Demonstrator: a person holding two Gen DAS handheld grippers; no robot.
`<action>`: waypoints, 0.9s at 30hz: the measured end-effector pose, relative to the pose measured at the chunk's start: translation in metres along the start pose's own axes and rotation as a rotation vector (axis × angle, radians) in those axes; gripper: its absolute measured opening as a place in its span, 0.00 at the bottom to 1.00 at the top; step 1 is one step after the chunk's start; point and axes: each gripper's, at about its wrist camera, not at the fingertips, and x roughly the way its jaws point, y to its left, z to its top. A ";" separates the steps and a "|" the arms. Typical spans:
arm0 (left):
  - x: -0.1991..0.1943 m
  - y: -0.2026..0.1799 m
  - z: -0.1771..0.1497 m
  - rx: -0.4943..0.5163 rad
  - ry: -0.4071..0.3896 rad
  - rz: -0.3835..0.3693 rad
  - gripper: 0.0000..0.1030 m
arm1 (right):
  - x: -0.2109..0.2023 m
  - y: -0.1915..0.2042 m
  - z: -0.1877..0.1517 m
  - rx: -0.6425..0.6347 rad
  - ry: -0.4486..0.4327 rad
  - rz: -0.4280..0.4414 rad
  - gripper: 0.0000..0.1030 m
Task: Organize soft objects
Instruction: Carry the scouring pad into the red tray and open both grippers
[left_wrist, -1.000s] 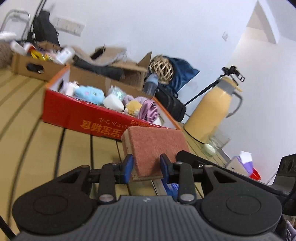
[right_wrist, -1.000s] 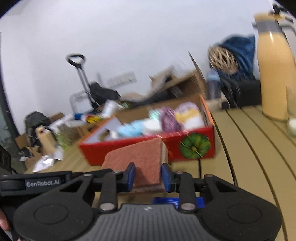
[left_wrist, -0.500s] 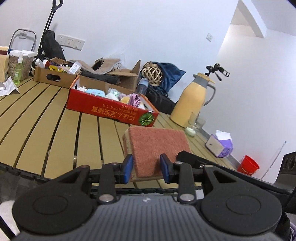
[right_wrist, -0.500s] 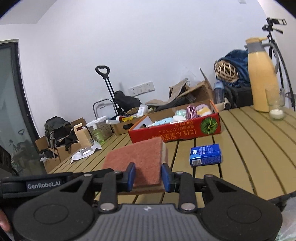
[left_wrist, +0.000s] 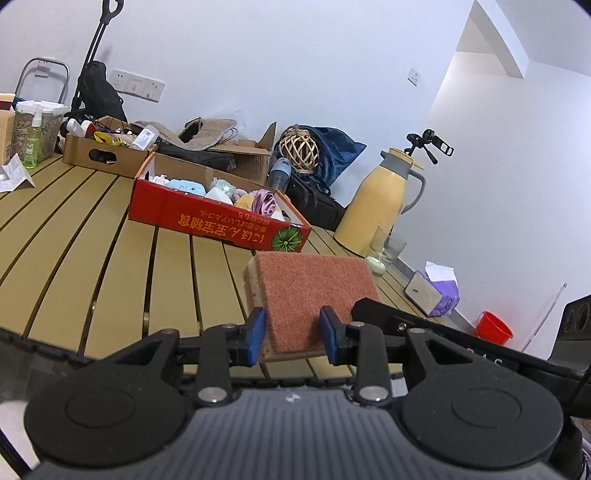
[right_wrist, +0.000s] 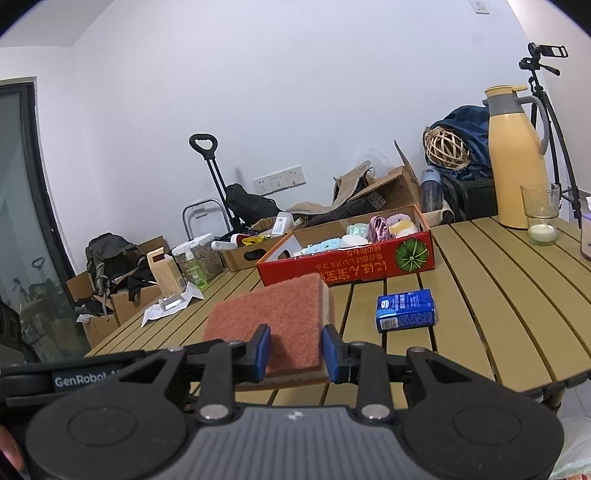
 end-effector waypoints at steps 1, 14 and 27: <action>0.005 0.002 0.004 -0.001 0.000 -0.002 0.31 | 0.005 -0.001 0.003 -0.002 0.002 0.002 0.29; 0.123 0.044 0.142 0.012 -0.007 -0.023 0.31 | 0.121 -0.039 0.106 0.028 0.003 0.036 0.28; 0.298 0.152 0.198 -0.123 0.285 0.050 0.31 | 0.325 -0.086 0.167 0.083 0.230 -0.040 0.26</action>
